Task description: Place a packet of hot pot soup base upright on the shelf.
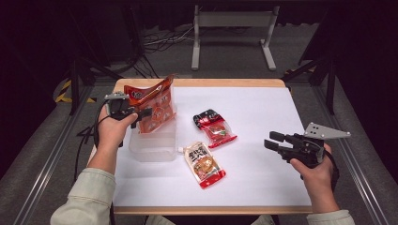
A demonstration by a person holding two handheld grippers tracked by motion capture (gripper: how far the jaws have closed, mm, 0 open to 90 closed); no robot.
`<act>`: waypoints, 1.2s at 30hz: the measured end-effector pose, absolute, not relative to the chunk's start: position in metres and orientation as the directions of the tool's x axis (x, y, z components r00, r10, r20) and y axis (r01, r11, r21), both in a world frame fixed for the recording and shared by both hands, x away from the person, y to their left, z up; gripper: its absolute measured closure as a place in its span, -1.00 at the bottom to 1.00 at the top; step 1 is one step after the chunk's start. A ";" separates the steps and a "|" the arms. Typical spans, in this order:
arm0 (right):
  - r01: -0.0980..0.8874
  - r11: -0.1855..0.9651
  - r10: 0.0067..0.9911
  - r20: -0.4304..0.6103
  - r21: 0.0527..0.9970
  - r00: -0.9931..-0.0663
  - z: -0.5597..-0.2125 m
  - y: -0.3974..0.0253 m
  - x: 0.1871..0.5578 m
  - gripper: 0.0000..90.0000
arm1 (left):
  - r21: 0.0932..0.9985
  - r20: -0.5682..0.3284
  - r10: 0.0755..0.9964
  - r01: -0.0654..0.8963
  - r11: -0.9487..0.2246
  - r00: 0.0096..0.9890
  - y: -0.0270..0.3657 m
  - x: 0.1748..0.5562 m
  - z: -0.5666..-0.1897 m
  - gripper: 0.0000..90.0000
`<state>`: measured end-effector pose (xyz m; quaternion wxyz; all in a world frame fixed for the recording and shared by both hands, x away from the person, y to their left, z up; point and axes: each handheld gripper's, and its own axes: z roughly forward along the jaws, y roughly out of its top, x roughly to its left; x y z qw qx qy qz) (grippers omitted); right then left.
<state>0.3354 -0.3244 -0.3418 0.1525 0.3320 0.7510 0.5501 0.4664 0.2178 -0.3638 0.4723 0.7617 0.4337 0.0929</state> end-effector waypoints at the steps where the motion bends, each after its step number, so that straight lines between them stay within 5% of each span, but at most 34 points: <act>1: 0.331 0.177 0.666 0.135 0.927 -0.733 -0.342 -0.324 0.335 0.25 | 0.796 -0.275 0.748 0.579 -0.176 0.604 0.218 0.466 -0.367 0.55; 12: 0.335 0.179 0.663 0.138 0.925 -0.736 -0.343 -0.321 0.337 0.24 | 0.834 -0.248 0.764 0.533 -0.145 0.596 0.220 0.463 -0.367 0.51; 15: 0.336 0.178 0.663 0.139 0.925 -0.735 -0.344 -0.321 0.337 0.24 | 0.838 -0.244 0.788 0.532 -0.122 0.566 0.224 0.462 -0.364 0.32; 17: 0.336 0.178 0.661 0.140 0.925 -0.737 -0.343 -0.321 0.338 0.24 | 0.835 -0.272 0.794 0.543 -0.086 0.544 0.226 0.460 -0.363 -0.16; 21: 0.334 0.183 0.660 0.136 0.925 -0.739 -0.344 -0.319 0.339 0.23 | 0.847 -0.249 0.803 0.524 -0.091 0.541 0.228 0.455 -0.361 -0.59; 27: 0.334 0.180 0.662 0.137 0.925 -0.737 -0.344 -0.318 0.338 0.20 | 0.858 -0.228 0.814 0.506 -0.091 0.534 0.230 0.440 -0.354 -0.80; 36: 0.326 0.172 0.665 0.134 0.930 -0.734 -0.342 -0.319 0.338 0.18 | 0.893 -0.115 0.792 0.412 -0.182 0.599 0.229 0.395 -0.341 -0.83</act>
